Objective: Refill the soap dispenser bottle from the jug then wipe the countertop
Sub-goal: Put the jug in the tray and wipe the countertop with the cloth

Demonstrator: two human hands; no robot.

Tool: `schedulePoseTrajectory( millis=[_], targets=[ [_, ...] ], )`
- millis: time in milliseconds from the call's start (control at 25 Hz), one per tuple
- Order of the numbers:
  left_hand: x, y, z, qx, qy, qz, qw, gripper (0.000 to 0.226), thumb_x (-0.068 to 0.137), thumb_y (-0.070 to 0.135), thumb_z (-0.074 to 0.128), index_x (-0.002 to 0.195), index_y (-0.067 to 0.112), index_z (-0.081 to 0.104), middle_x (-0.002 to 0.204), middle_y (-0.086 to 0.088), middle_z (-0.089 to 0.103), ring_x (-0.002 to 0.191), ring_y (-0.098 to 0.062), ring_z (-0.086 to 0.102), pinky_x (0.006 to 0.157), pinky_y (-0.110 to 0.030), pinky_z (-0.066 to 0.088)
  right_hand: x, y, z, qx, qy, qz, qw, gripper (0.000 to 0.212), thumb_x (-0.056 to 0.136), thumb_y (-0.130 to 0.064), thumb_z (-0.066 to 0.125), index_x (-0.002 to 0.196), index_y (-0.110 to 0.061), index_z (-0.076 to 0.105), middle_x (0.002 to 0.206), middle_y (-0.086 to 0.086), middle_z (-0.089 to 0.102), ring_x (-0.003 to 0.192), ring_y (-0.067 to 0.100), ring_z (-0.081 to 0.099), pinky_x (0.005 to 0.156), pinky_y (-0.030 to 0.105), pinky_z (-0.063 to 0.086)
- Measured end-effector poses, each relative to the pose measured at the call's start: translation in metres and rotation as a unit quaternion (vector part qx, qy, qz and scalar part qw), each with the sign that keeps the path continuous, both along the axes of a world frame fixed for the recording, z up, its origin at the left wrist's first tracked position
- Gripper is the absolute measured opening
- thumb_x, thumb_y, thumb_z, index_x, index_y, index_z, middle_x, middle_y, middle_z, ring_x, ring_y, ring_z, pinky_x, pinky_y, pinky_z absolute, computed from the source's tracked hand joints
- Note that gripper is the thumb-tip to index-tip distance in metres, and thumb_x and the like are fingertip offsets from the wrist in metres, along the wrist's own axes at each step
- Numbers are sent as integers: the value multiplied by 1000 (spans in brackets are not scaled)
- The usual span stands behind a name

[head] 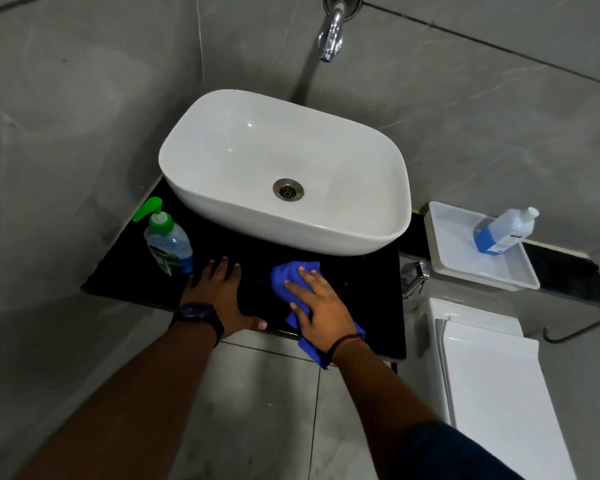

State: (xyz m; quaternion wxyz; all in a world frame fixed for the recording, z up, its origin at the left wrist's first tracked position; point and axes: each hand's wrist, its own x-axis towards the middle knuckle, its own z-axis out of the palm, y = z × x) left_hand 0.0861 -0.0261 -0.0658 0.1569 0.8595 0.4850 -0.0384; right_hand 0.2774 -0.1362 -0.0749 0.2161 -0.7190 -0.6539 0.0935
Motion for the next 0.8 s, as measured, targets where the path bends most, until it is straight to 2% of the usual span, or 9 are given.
schedulePoseTrajectory(
  millis=[80, 160, 240, 320, 400, 480, 600, 680, 800],
  targets=[
    [0, 1, 2, -4, -3, 0, 1000, 126, 41, 82, 60, 143, 23, 16, 155, -4, 8, 140, -27, 8, 111, -49, 19, 24, -14, -5, 4, -5, -124, 992, 40, 88, -16, 58, 128, -18, 57, 146, 12, 39, 135, 33, 33, 114, 37, 24],
    [1, 1, 3, -14, -4, 3, 1000, 128, 40, 82, 61, 144, 24, 14, 155, -4, 6, 141, -27, 5, 111, -50, 19, 43, -22, -6, -6, 4, -287, 958, 41, 89, -18, 56, 130, -18, 55, 149, 12, 35, 137, 35, 29, 114, 38, 22],
    [4, 3, 5, -28, -8, 8, 1000, 131, 38, 80, 65, 144, 25, 11, 155, -5, 3, 141, -28, 2, 112, -51, 17, 44, -18, -6, -21, 3, -358, 934, 43, 89, -19, 54, 132, -18, 52, 151, 12, 31, 138, 36, 24, 114, 38, 19],
    [7, 7, 6, -50, -19, 14, 998, 135, 36, 76, 70, 145, 26, 8, 156, -4, 2, 141, -28, -1, 112, -53, 14, 31, -5, -5, -25, 3, -330, 944, 44, 90, -21, 52, 134, -19, 50, 152, 12, 29, 139, 35, 22, 115, 37, 16],
    [11, 11, 6, -59, -14, 12, 998, 137, 33, 74, 72, 145, 26, 8, 156, -4, 1, 141, -29, -2, 112, -53, 12, 7, 9, -3, -11, 9, -237, 971, 43, 89, -21, 53, 133, -20, 52, 151, 11, 31, 139, 32, 23, 116, 33, 16],
    [12, 12, 6, -49, -10, 11, 999, 137, 30, 74, 71, 144, 27, 12, 155, -4, 4, 141, -30, 0, 112, -53, 13, -14, 17, 0, 8, 16, -124, 992, 42, 87, -16, 55, 130, -18, 55, 148, 11, 37, 138, 32, 28, 115, 32, 19],
    [12, 13, 7, -37, -11, -1, 999, 134, 28, 75, 69, 142, 30, 18, 154, -4, 10, 140, -32, 4, 112, -51, 14, -8, 16, 7, 16, 30, -17, 999, 41, 83, -2, 57, 123, -11, 61, 141, 14, 46, 133, 34, 38, 113, 34, 23],
    [14, 13, 9, -47, -31, -28, 998, 127, 31, 76, 69, 141, 30, 25, 153, -4, 18, 139, -34, 10, 113, -48, 16, 8, 7, 11, 4, 25, 9, 1000, 47, 77, 9, 55, 118, -10, 64, 138, 14, 50, 128, 35, 44, 111, 34, 26],
    [40, 2, 18, -57, -125, -56, 989, 105, 46, 75, 68, 135, 24, 41, 144, -1, 35, 133, -24, 29, 108, -34, 26, 38, -14, 21, -21, 29, -62, 997, 52, 74, 13, 51, 118, -12, 65, 139, 13, 49, 127, 33, 45, 111, 34, 30]
  ],
)
